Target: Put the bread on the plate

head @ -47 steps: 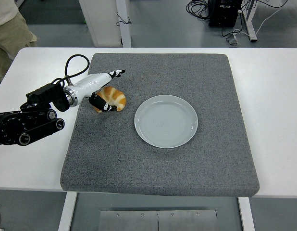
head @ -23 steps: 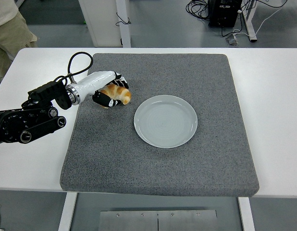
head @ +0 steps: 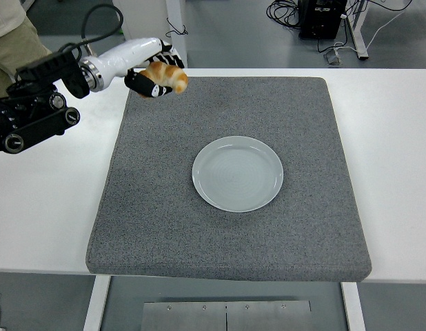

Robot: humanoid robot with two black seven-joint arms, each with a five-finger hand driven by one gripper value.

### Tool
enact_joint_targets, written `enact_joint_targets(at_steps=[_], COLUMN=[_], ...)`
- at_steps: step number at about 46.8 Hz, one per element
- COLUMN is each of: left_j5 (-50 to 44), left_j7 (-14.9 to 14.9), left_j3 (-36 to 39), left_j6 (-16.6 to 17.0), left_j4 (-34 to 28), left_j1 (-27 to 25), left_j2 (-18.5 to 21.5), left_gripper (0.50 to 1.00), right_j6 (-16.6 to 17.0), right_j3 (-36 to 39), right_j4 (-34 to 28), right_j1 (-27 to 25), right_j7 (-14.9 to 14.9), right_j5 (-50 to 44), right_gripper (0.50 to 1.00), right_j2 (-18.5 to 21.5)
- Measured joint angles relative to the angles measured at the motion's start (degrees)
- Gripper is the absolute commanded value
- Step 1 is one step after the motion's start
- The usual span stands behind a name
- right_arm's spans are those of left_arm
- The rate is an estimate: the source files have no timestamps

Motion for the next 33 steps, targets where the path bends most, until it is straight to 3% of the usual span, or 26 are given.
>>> enact_joint_targets(at_steps=[20, 33], left_j5=[-1.8, -1.8], left_j7=[-0.1, -0.1], left_j3=[0.3, 0.2], left_j6=[-4.2, -5.2], left_j4=[-1.6, -1.6], left_j1=[-8.8, -12.2], left_j2=[2.2, 1.1], left_gripper=[0.500, 0.500], right_j6=[0.0, 0.0], right_j3=[0.0, 0.0], right_j4=[0.0, 0.0], right_j1=[0.0, 0.0], right_j7=[0.0, 0.0], right_j5=[0.0, 0.0], right_gripper=[1.000, 1.000], right_j2=[0.0, 0.0])
